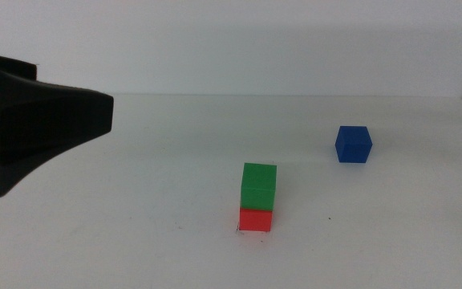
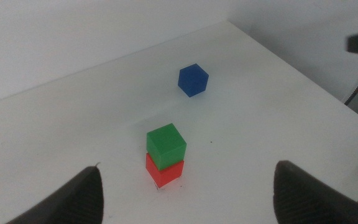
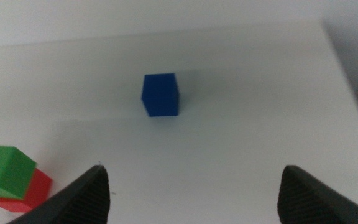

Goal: Stack red cubes first, then green, then blue cubes in a specific spot.

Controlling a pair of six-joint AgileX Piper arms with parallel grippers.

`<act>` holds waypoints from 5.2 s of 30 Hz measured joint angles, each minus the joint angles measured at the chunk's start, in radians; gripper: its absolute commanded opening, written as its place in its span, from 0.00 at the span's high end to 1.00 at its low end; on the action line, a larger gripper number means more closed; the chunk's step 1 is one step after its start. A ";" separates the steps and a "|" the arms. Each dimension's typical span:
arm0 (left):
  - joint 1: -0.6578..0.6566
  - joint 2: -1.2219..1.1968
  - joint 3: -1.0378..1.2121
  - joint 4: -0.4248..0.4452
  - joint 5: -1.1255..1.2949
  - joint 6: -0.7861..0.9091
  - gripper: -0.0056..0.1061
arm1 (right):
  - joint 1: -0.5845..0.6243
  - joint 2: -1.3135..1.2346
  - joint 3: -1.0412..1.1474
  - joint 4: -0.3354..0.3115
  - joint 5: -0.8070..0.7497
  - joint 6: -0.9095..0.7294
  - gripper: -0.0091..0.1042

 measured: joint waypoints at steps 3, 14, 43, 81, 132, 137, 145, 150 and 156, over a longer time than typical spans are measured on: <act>0.000 0.000 0.000 0.000 -0.002 0.000 0.11 | 0.000 0.154 -0.088 0.060 0.001 0.000 0.10; 0.000 0.000 0.000 0.000 -0.002 0.000 0.11 | 0.015 0.581 -0.238 0.157 -0.105 -0.042 0.10; 0.000 0.000 0.000 0.000 -0.002 0.002 0.11 | 0.223 1.476 -1.021 -0.232 0.180 0.297 0.82; 0.000 0.000 0.000 0.000 -0.006 0.002 0.11 | 0.811 1.182 -0.950 -0.476 0.445 0.948 0.82; 0.000 0.000 0.000 0.000 -0.006 0.002 0.11 | 0.104 -0.006 -0.039 -0.086 -0.112 0.087 0.10; 0.021 -0.018 0.060 0.003 -0.057 0.002 0.11 | 0.104 -0.006 -0.032 -0.086 -0.126 0.087 0.10; 0.289 -0.153 0.485 0.027 -0.498 0.002 0.11 | 0.104 -0.122 0.268 -0.098 -0.465 0.087 0.10; 0.449 -0.361 0.745 0.048 -0.617 0.002 0.11 | 0.104 -0.330 0.495 -0.106 -0.532 0.087 0.10; 0.602 -0.639 0.987 0.022 -0.638 0.002 0.11 | 0.104 -0.603 0.700 -0.111 -0.547 0.087 0.10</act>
